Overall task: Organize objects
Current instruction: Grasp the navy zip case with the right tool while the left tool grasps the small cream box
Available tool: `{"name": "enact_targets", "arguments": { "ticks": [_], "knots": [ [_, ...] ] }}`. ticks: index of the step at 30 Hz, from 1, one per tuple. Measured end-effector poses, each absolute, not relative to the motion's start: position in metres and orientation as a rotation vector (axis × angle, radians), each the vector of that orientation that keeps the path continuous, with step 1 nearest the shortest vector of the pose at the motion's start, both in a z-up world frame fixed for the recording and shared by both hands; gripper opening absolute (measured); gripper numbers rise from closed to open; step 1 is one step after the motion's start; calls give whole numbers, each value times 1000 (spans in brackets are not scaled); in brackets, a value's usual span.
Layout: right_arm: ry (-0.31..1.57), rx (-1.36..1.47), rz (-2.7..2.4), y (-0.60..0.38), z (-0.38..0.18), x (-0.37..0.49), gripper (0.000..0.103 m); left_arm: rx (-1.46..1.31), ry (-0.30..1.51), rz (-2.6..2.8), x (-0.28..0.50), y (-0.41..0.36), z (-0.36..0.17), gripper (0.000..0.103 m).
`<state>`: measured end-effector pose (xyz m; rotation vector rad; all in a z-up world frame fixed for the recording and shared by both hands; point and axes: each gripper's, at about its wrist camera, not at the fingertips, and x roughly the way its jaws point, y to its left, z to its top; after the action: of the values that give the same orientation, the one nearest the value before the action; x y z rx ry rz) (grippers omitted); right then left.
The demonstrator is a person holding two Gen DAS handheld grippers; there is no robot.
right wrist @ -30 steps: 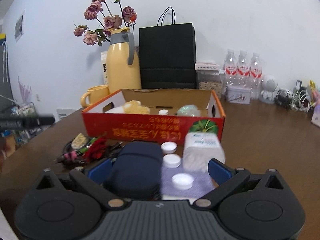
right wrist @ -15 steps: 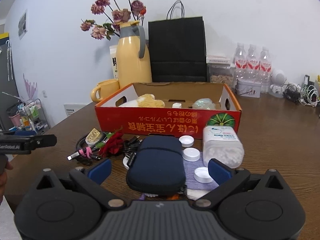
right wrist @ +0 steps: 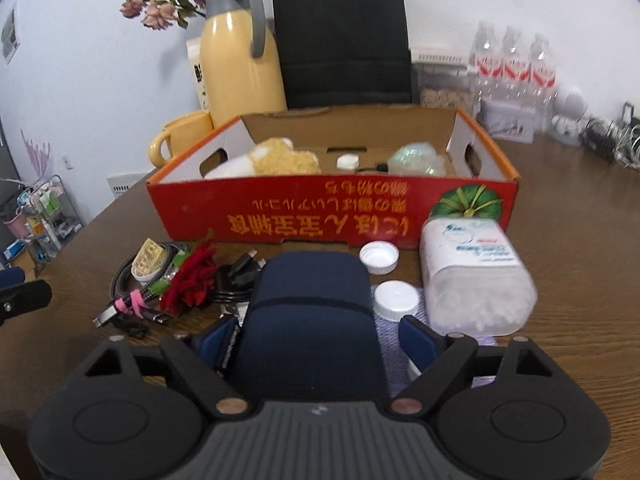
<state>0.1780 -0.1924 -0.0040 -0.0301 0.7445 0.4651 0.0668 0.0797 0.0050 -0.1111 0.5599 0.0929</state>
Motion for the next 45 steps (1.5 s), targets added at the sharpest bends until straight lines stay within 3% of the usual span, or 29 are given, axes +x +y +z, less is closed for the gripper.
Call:
{"name": "enact_targets", "arguments": {
  "ticks": [10, 23, 25, 27, 29, 34, 39, 45],
  "knots": [
    [731, -130, 495, -177, -6, 178, 65, -110, 586, 112, 86, 83, 3, 103],
    [602, -62, 537, -197, 14, 177, 63, -90, 634, 78, 133, 73, -12, 103],
    [575, -58, 528, -200, 17, 177, 63, -85, 635, 72, 139, 70, -13, 97],
    [560, -48, 523, -204, 18, 178, 63, -74, 639, 67, 144, 67, -14, 75],
    [557, -39, 520, -206, 17, 179, 63, -66, 653, 55, 150, 65, -17, 64],
    [555, -22, 529, -209, 13, 181, 63, -56, 664, 38, 163, 58, -21, 60],
    [546, -24, 543, -209, 13, 178, 63, -42, 669, 29, 171, 54, -24, 25],
    [546, -25, 548, -208, 13, 177, 63, -40, 635, 8, 167, 52, -23, 13]
  ]
}}
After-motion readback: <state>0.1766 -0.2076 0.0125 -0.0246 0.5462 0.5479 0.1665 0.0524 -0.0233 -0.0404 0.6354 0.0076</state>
